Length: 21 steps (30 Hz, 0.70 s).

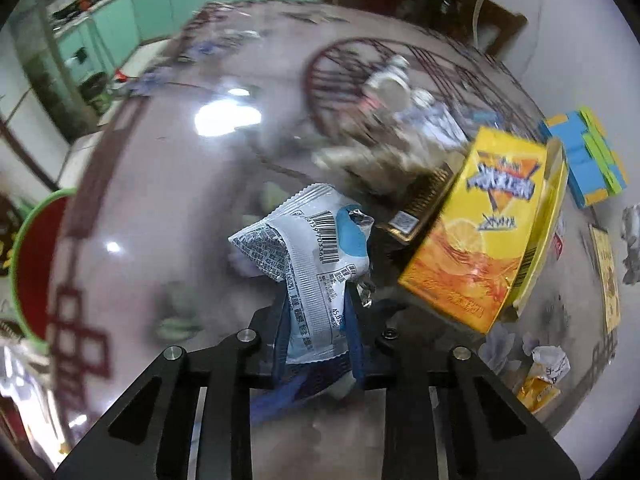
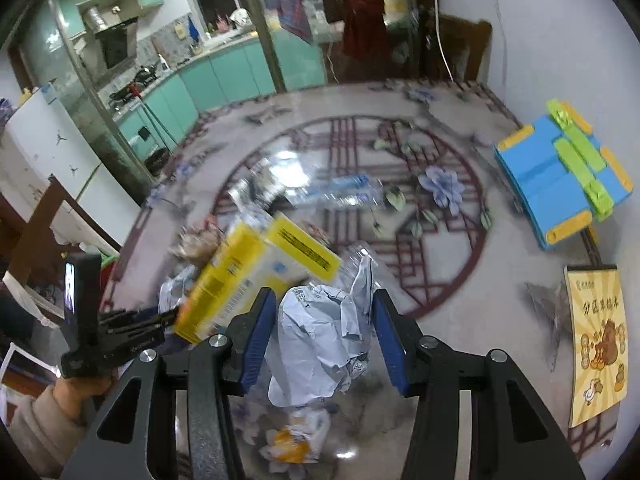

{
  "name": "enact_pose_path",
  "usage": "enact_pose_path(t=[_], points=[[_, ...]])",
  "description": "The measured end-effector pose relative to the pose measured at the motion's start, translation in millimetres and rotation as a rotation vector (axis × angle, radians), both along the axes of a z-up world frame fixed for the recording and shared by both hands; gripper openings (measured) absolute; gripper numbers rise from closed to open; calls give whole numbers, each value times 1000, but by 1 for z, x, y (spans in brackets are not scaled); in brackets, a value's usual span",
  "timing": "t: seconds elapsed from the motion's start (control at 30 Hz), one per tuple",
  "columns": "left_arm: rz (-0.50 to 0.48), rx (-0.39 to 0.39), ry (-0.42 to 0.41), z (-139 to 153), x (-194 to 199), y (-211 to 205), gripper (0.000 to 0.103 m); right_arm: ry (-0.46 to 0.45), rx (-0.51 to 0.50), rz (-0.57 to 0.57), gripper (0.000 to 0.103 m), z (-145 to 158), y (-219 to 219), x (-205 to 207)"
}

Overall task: Collect trash
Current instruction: 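Grasp the white snack wrapper with the left gripper while the right gripper grasps crumpled paper, then carry both items over the red bucket and open both grippers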

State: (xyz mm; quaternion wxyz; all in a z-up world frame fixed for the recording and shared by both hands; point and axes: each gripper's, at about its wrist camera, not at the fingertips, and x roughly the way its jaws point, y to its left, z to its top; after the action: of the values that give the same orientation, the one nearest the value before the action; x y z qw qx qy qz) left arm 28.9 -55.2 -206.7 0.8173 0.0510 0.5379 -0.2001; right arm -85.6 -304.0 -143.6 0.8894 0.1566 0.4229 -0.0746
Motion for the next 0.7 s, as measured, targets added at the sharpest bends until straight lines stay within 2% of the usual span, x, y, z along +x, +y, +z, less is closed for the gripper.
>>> enact_pose_path(t=[0.17,0.4,0.57,0.7], points=[[84,18,-119,47,-2,33,22,-70,-12,31,48,28,27,14],[144,28,-293,112,8,65,22,-136,-30,104,49,55,83,44],[157,-8,-353,134,20,87,22,-162,-46,143,49,66,125,64],[158,-25,-379,140,29,99,22,-174,-65,166,49,73,155,77]])
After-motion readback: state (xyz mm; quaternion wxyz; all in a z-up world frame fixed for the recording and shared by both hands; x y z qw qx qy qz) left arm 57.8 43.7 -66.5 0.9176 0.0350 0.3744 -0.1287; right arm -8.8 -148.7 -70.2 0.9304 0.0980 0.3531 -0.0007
